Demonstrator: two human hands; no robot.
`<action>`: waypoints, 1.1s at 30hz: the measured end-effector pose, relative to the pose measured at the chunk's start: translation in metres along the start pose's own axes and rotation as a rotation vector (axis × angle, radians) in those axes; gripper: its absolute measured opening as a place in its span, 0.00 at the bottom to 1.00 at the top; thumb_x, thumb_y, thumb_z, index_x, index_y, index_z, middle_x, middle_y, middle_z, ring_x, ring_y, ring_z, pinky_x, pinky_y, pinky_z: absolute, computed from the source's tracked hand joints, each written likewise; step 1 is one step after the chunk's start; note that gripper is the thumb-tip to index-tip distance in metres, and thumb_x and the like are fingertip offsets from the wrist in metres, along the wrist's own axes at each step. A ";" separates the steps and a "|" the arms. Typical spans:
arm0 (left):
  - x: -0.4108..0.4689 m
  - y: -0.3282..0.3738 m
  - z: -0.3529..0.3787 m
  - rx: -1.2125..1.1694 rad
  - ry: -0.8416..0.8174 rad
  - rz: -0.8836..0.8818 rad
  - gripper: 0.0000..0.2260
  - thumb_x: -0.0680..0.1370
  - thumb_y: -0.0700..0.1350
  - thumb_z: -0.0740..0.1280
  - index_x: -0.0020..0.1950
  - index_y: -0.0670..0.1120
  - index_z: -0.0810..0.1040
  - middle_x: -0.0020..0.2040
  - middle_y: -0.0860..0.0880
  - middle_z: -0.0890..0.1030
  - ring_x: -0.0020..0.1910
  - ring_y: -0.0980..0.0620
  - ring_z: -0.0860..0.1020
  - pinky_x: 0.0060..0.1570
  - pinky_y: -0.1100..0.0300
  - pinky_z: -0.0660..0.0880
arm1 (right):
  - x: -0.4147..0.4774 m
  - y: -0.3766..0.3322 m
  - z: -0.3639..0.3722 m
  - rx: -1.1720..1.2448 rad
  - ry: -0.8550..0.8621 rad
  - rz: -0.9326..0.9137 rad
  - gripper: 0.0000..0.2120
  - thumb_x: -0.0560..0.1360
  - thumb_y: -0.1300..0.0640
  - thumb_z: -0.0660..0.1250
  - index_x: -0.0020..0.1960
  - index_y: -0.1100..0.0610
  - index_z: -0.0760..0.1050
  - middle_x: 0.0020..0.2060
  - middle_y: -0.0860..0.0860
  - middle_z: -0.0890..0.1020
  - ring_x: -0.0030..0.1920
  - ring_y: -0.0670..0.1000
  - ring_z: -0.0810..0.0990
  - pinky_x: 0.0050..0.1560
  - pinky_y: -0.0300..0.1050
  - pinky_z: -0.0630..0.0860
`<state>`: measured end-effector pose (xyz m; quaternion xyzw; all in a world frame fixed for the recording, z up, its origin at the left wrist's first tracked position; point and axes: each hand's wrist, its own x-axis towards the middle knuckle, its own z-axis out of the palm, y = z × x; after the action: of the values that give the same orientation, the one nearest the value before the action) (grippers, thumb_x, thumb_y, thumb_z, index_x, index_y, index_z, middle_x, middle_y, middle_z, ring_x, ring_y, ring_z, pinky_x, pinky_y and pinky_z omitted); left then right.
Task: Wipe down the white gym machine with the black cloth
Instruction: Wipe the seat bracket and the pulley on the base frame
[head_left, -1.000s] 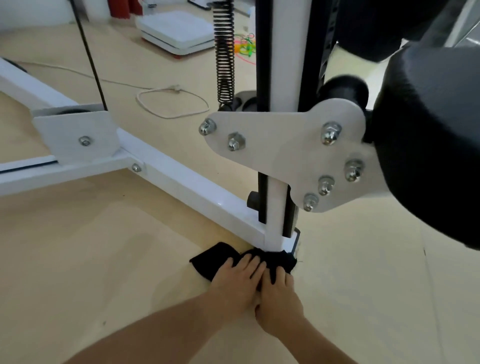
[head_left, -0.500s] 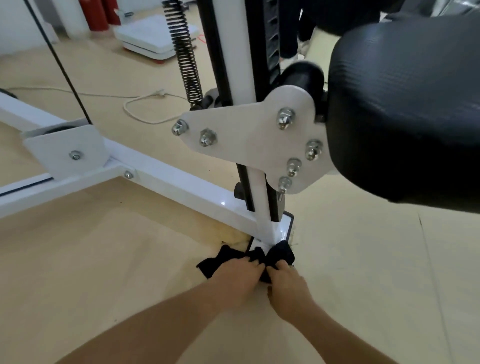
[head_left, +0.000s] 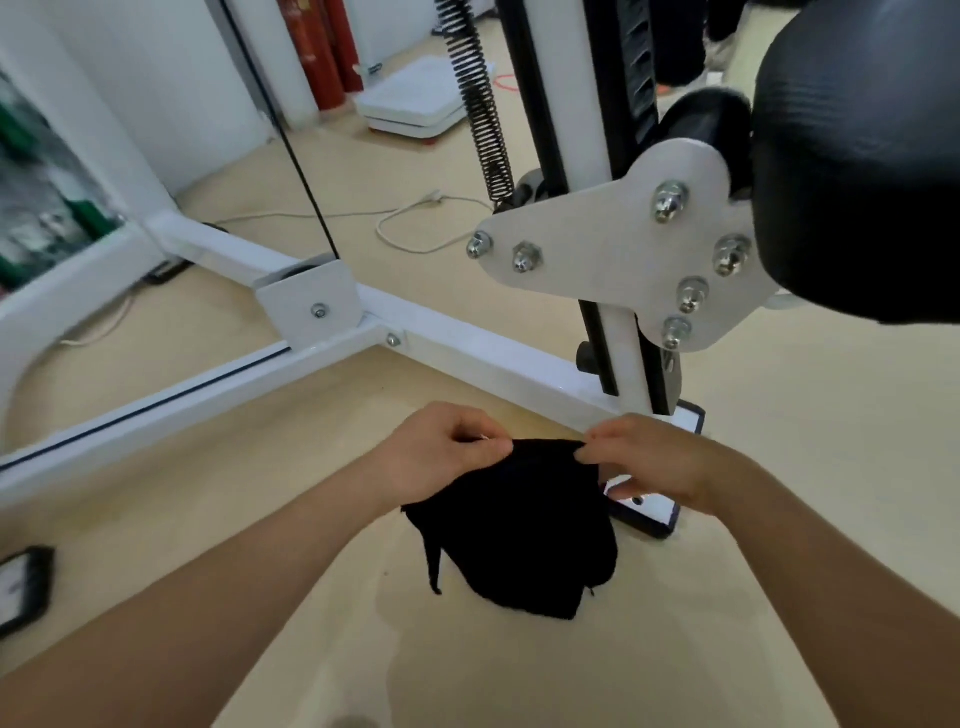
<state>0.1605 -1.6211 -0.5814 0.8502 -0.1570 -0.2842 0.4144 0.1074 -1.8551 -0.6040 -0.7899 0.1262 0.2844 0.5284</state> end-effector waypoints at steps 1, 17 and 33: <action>-0.007 0.000 -0.012 0.091 -0.031 -0.008 0.04 0.76 0.46 0.72 0.46 0.56 0.83 0.41 0.60 0.84 0.40 0.66 0.80 0.42 0.73 0.73 | -0.002 -0.006 0.004 0.086 -0.016 -0.025 0.14 0.79 0.55 0.66 0.35 0.53 0.77 0.31 0.47 0.77 0.35 0.45 0.76 0.46 0.44 0.73; -0.080 -0.044 -0.114 -0.100 0.197 -0.271 0.11 0.83 0.48 0.62 0.49 0.46 0.83 0.42 0.47 0.85 0.37 0.53 0.82 0.36 0.61 0.76 | 0.009 -0.073 0.027 -0.241 -0.105 -0.050 0.02 0.75 0.54 0.73 0.47 0.50 0.83 0.41 0.46 0.84 0.44 0.46 0.81 0.39 0.38 0.77; -0.084 -0.164 -0.180 0.097 0.811 -0.407 0.13 0.79 0.48 0.65 0.41 0.42 0.81 0.40 0.41 0.83 0.41 0.44 0.80 0.41 0.52 0.74 | 0.082 -0.143 0.148 -0.398 0.470 -0.258 0.08 0.79 0.56 0.64 0.54 0.56 0.81 0.44 0.51 0.80 0.47 0.53 0.78 0.50 0.46 0.76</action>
<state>0.2093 -1.3686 -0.5931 0.9249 0.1748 0.0036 0.3376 0.1984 -1.6538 -0.5847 -0.9311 0.0857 0.0445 0.3518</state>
